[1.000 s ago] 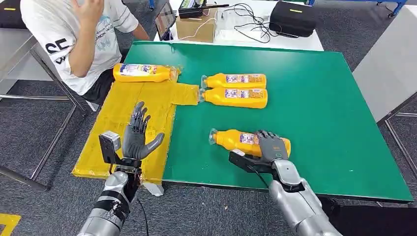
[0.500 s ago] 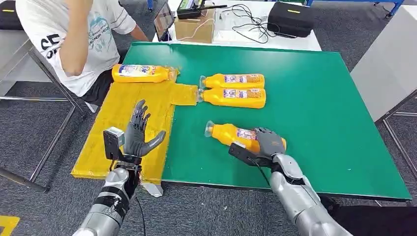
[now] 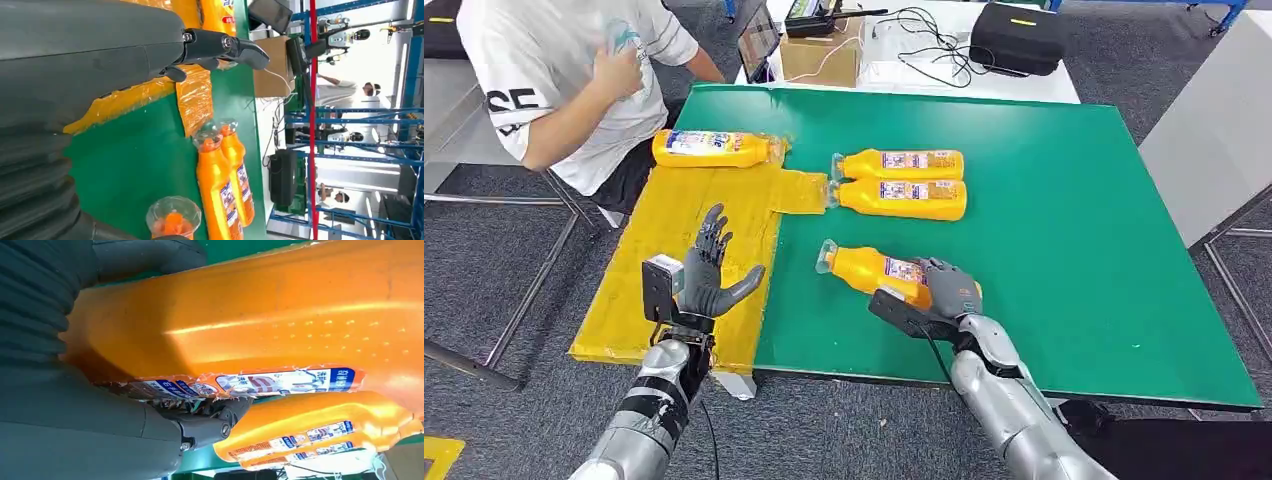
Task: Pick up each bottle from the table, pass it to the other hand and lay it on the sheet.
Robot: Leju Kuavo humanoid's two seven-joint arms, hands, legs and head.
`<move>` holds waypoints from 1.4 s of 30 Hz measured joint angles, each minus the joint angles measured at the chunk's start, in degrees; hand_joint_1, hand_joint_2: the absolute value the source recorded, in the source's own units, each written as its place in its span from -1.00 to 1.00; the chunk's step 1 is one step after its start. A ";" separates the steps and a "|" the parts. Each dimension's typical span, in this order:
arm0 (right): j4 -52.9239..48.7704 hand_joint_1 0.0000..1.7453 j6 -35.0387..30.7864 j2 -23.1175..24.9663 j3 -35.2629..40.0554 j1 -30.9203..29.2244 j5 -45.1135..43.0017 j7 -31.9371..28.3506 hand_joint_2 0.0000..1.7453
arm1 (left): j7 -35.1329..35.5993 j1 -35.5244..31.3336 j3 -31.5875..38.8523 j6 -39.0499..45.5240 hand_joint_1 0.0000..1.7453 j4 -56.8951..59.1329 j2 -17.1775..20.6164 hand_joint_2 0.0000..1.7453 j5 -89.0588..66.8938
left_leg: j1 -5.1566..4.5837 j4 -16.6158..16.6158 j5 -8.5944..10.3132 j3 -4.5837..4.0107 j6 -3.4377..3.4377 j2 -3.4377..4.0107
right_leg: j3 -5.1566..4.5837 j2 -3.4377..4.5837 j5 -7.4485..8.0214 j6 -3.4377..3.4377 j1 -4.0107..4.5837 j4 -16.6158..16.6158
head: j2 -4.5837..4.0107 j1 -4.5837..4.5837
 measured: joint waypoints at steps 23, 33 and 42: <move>-4.20 1.00 -19.08 15.98 -0.13 1.96 -24.54 -20.63 1.00 | 9.20 -6.06 -9.68 0.70 -1.00 5.64 -3.15 1.00 3.32 | 0.03 -0.01 0.02 -0.23 -0.02 -0.06 | -0.20 -0.02 -0.01 -0.01 0.02 0.02 | 0.00 0.00; -4.07 1.00 -19.82 16.48 0.59 1.86 -25.86 -20.63 1.00 | 9.51 -6.45 -11.08 0.92 -1.00 5.64 -3.41 1.00 4.61 | 0.02 -0.01 0.02 -0.23 -0.02 -0.08 | -0.20 -0.03 -0.01 -0.01 0.01 0.02 | 0.02 0.00; -1.62 1.00 -19.19 16.90 4.19 0.34 -26.75 -20.30 1.00 | 10.06 -5.53 -13.40 -4.19 -1.00 4.23 -3.41 1.00 12.00 | 0.03 -0.01 0.02 -0.24 -0.02 -0.06 | -0.21 -0.02 -0.01 -0.01 0.02 0.02 | 0.02 0.00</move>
